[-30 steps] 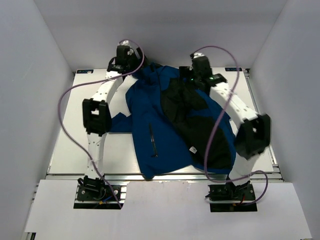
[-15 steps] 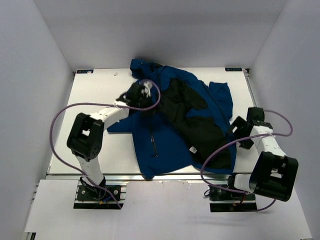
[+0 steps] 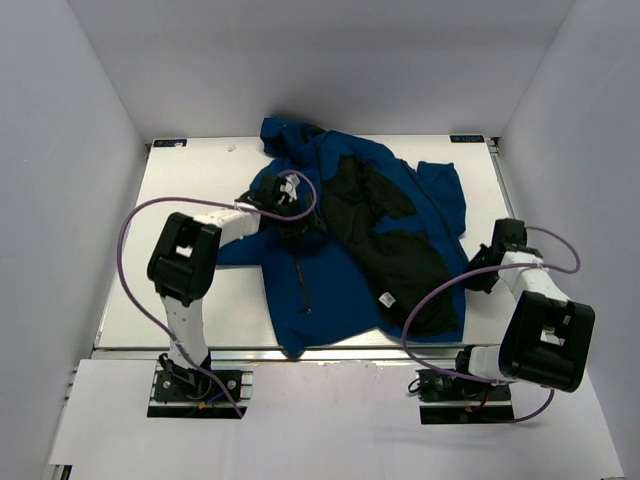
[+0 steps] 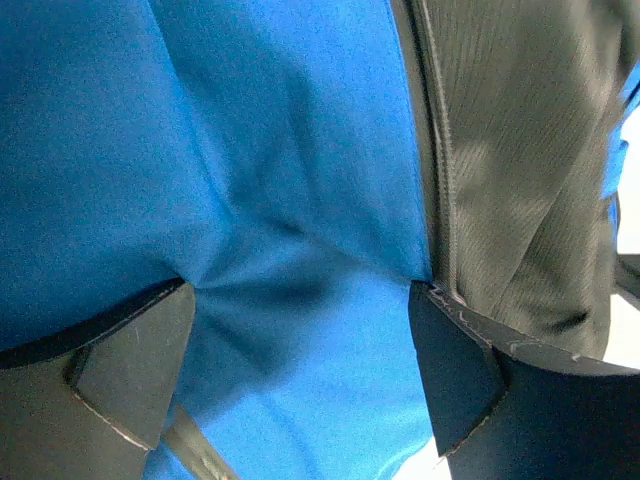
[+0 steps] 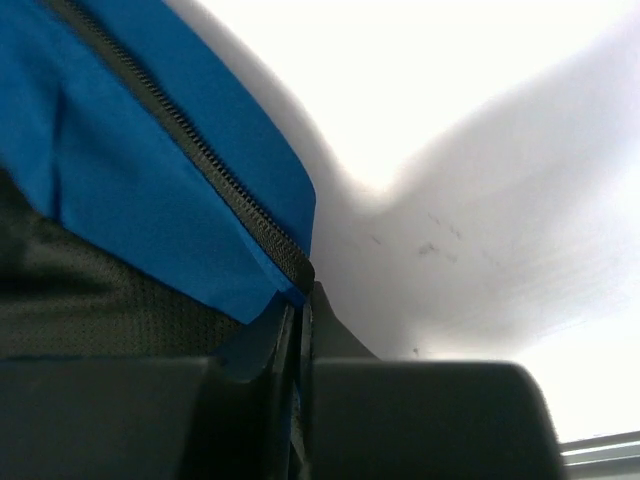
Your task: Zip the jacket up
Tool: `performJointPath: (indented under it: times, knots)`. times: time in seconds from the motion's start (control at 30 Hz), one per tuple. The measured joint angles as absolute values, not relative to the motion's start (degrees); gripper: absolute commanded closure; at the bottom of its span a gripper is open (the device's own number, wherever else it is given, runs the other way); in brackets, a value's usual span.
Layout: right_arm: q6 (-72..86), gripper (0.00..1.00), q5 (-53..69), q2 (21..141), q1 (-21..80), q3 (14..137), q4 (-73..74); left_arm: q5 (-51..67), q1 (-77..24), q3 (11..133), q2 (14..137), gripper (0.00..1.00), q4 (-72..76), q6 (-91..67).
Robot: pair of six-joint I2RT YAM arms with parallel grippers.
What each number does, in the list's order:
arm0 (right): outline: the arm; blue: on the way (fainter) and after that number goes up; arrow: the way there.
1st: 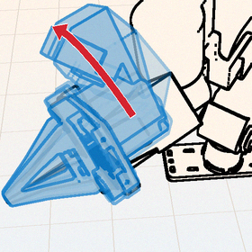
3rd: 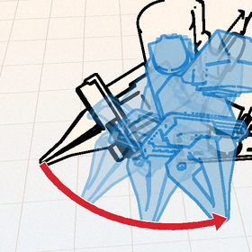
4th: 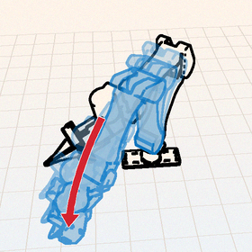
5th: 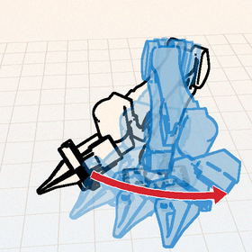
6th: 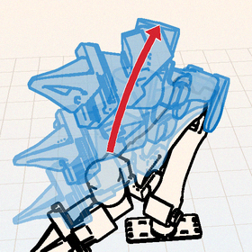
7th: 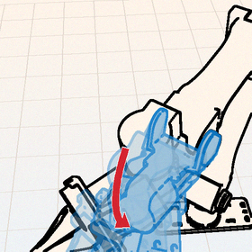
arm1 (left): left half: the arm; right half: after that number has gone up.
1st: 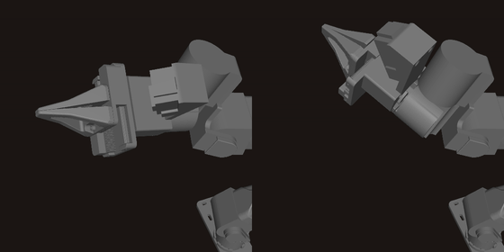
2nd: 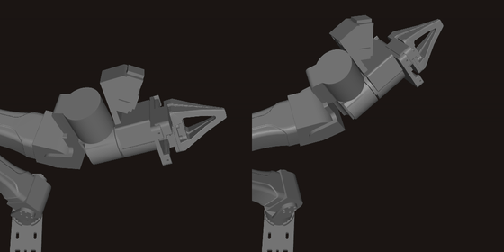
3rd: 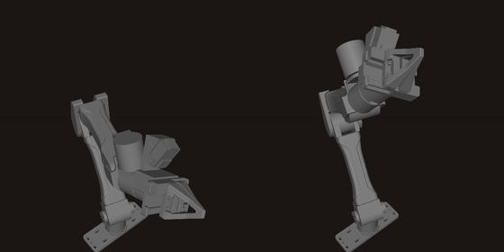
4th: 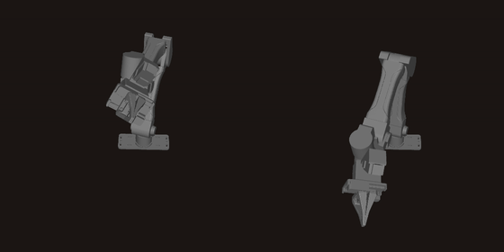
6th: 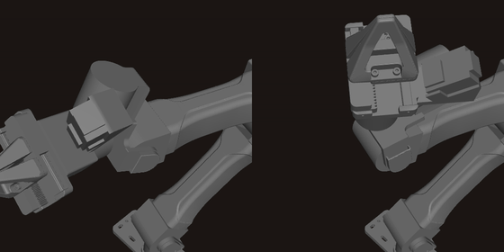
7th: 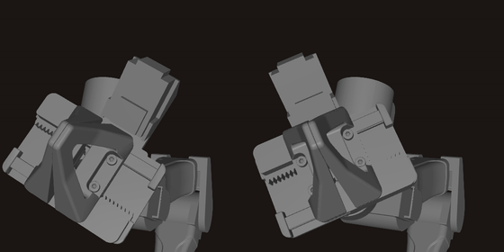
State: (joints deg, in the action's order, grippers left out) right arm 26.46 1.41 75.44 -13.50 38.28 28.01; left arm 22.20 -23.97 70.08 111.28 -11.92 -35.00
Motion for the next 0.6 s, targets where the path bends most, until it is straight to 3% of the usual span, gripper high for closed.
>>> performJointPath:
  times: [0.27, 0.43, 0.6]
  knots:
    - [25.0, 1.00, -2.1, 74.1, -9.8, 55.4, 30.7, 23.2, -15.2, 80.4, 117.9, 0.02, -11.6, -33.0]
    - [25.9, 1.00, -14.9, 73.5, 9.2, 66.6, 38.0, 22.2, -14.5, 78.3, 112.6, 0.02, -12.5, -31.9]
    - [32.3, 1.00, -24.3, 74.5, 31.1, 69.0, 46.0, 19.1, -15.1, 67.8, 95.0, 0.02, -17.7, -32.8]
